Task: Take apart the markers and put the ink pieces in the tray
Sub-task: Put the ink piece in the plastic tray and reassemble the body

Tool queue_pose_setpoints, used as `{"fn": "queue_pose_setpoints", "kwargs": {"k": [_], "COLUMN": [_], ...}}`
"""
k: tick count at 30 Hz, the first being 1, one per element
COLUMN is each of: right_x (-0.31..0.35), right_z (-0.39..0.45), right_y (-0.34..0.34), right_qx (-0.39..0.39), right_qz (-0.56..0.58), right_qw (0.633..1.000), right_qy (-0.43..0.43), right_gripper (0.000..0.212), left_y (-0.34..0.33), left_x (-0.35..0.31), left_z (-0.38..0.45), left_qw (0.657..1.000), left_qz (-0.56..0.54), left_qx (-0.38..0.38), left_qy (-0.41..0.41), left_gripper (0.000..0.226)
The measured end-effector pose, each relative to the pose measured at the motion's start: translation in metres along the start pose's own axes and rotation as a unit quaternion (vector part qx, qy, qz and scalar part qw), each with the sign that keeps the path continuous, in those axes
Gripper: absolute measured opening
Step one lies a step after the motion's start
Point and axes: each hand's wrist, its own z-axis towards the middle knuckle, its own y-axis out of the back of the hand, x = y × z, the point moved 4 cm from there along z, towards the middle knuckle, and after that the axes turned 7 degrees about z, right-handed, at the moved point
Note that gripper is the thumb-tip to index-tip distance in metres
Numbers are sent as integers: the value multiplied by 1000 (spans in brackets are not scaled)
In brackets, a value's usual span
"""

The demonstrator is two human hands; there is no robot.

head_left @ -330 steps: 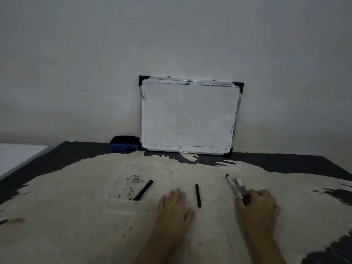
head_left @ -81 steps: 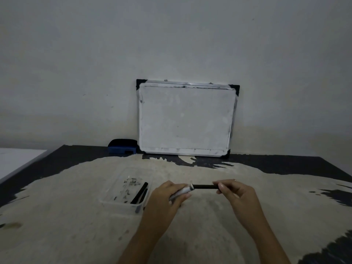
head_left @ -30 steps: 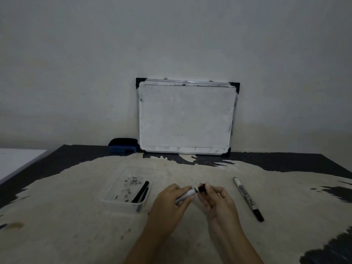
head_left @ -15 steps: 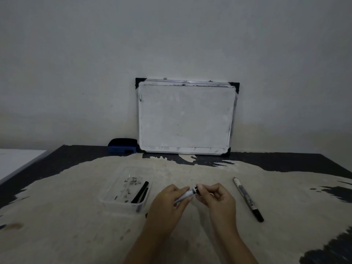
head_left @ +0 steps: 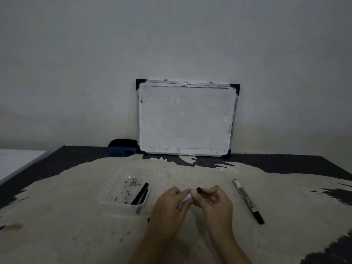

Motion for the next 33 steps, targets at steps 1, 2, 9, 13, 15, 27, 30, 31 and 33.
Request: {"fn": "queue_pose_setpoints", "kwargs": {"k": [1,2,9,13,15,27,30,31,33], "right_x": [-1,-1,-3,0,-3,-12,-15,-16,-19], "right_z": [0,1,3,4,-1,-18,-18,-17,-14], "right_y": [0,1,1,-4,-11,-27,-26,-25,-22], "right_qx": [-3,-5,16,84,138,280,278,274,267], "right_qz": [1,3,-5,-6,-31,-151,-157,-158,-162], "right_qw": [1000,1000,1000,996,985,942,942,943,945], "right_qy": [-5,-8,-7,-42,-95,-105,-104,-103,-101], "right_gripper": [18,18,13,9,14,8,9,9,9], "left_y": [0,0,0,10,17,19,19,19,18], "left_x": [0,0,1,-2,-2,5,7,7,6], "left_z": [0,-1,-1,4,7,7,8,8,9], "left_qw": [1000,1000,1000,994,981,925,928,928,931], "left_qz": [3,4,-2,-85,-149,-330,-320,-318,-310], "left_qx": [-1,-3,3,-44,-82,-114,-114,-114,-112], "left_qy": [-1,-2,7,54,94,152,155,156,155], "left_gripper": [23,23,25,16,14,36,33,33,35]}}
